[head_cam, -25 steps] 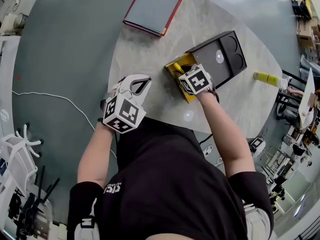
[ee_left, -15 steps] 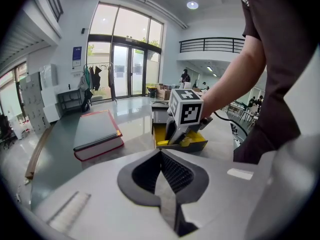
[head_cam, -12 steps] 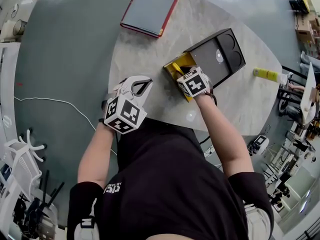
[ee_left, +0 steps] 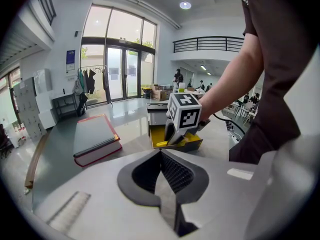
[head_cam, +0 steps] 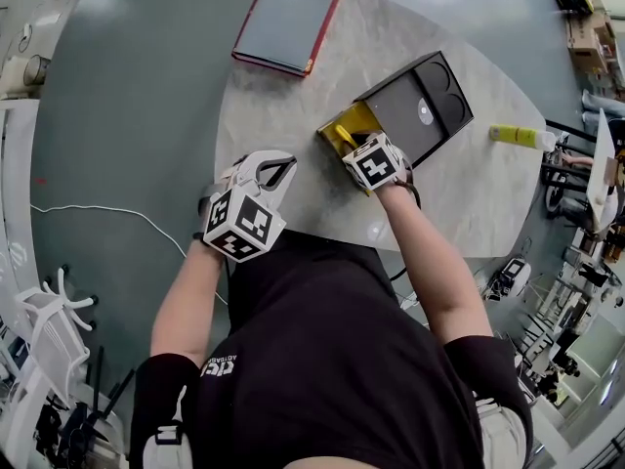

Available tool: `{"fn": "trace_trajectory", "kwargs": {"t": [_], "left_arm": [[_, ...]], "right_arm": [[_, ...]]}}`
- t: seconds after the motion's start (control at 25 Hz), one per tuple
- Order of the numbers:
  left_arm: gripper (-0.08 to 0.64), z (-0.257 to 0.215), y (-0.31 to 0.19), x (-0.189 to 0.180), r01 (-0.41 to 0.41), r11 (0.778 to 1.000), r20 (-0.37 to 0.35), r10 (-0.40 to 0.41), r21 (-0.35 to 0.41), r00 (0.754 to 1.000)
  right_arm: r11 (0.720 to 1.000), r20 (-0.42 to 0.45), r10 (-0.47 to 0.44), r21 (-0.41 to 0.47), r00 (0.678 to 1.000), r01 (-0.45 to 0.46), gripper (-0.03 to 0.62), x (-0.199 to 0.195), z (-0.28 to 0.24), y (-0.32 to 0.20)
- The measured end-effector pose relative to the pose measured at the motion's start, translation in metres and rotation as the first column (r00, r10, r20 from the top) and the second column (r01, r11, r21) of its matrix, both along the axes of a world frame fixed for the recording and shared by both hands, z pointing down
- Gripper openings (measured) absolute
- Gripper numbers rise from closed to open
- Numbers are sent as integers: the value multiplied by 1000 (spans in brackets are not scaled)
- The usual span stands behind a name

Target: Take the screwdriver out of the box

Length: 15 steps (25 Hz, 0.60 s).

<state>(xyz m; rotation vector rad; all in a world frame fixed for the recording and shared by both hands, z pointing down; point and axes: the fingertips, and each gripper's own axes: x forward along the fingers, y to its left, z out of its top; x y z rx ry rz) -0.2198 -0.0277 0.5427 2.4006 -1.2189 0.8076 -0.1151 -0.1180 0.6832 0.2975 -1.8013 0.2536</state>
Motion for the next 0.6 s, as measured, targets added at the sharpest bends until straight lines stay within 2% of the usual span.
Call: {"fn": "trace_trajectory", "kwargs": {"t": [0.24, 0.6], "left_arm": [[1, -7, 2, 3, -43, 999, -1, 43, 17, 999], [2, -27, 10, 2, -96, 994, -13, 97, 54, 995]], "right_arm": [[997, 17, 76, 6, 997, -76, 81, 13, -10, -1], [982, 116, 172, 61, 978, -180, 80, 23, -57, 0]]}}
